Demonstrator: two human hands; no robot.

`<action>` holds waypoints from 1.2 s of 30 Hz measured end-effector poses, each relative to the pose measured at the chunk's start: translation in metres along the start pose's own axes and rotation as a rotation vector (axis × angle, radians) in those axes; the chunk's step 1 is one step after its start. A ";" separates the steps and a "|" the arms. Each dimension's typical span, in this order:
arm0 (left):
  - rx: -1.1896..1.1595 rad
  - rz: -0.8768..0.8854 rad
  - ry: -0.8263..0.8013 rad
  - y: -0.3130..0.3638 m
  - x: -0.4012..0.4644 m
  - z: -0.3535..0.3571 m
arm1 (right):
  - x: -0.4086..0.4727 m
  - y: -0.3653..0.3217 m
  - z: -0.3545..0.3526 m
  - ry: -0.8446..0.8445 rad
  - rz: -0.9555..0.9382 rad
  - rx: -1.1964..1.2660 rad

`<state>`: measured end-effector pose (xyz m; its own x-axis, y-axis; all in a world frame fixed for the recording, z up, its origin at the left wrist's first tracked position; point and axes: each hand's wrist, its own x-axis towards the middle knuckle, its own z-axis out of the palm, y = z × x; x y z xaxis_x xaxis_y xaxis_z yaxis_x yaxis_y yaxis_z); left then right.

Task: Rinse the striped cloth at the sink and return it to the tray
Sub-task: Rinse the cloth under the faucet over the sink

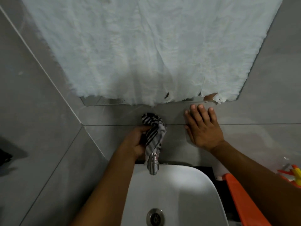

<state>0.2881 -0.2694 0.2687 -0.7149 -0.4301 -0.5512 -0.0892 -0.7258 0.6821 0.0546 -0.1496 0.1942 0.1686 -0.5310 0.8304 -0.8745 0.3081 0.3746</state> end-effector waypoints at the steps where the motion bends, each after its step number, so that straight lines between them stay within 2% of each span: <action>1: 0.069 0.034 0.074 0.003 0.000 0.006 | 0.000 -0.001 -0.001 -0.008 0.005 0.012; 3: 0.403 0.182 0.296 0.005 0.000 0.024 | 0.000 -0.002 -0.003 -0.032 0.011 0.010; 5: 0.945 0.378 0.496 -0.006 0.004 0.041 | 0.002 -0.003 -0.004 -0.052 0.031 -0.003; 7: 1.444 0.423 0.658 -0.023 0.000 0.056 | 0.004 -0.008 -0.008 -0.067 0.062 0.006; 9: 1.681 0.324 0.743 -0.034 -0.001 0.060 | 0.006 -0.011 -0.011 -0.095 0.076 0.008; 11: 1.757 0.288 0.755 -0.039 -0.007 0.060 | 0.007 -0.012 -0.015 -0.134 0.086 0.024; 13: 1.685 0.367 0.752 -0.051 -0.017 0.054 | 0.007 -0.012 -0.018 -0.170 0.091 0.034; 15: 1.505 0.459 0.694 -0.072 -0.035 0.043 | 0.007 -0.011 -0.020 -0.179 0.086 0.030; 19: 0.992 0.715 0.608 -0.112 -0.072 0.011 | 0.011 -0.013 -0.026 -0.176 0.102 0.056; 20: 0.845 0.726 0.597 -0.121 -0.077 0.000 | 0.011 -0.014 -0.026 -0.181 0.102 0.051; 22: 0.387 0.594 0.446 -0.128 -0.079 -0.018 | 0.011 -0.014 -0.027 -0.184 0.107 0.041; 24: -0.168 0.377 0.119 -0.129 -0.074 -0.029 | 0.011 -0.015 -0.026 -0.168 0.110 0.036; 26: -0.501 0.231 -0.052 -0.129 -0.069 -0.027 | 0.011 -0.015 -0.025 -0.165 0.103 0.029; 30: -0.587 0.148 -0.115 -0.140 -0.060 -0.009 | 0.009 -0.015 -0.023 -0.176 0.099 0.011; 34: -0.643 0.097 0.013 -0.139 -0.053 -0.012 | 0.009 -0.014 -0.024 -0.201 0.096 0.023; 36: -0.520 0.116 0.049 -0.136 -0.054 -0.017 | 0.009 -0.014 -0.023 -0.205 0.100 0.024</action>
<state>0.3507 -0.1562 0.1977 -0.6656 -0.5391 -0.5161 0.3528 -0.8367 0.4190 0.0785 -0.1404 0.2059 -0.0131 -0.6490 0.7606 -0.8932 0.3496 0.2829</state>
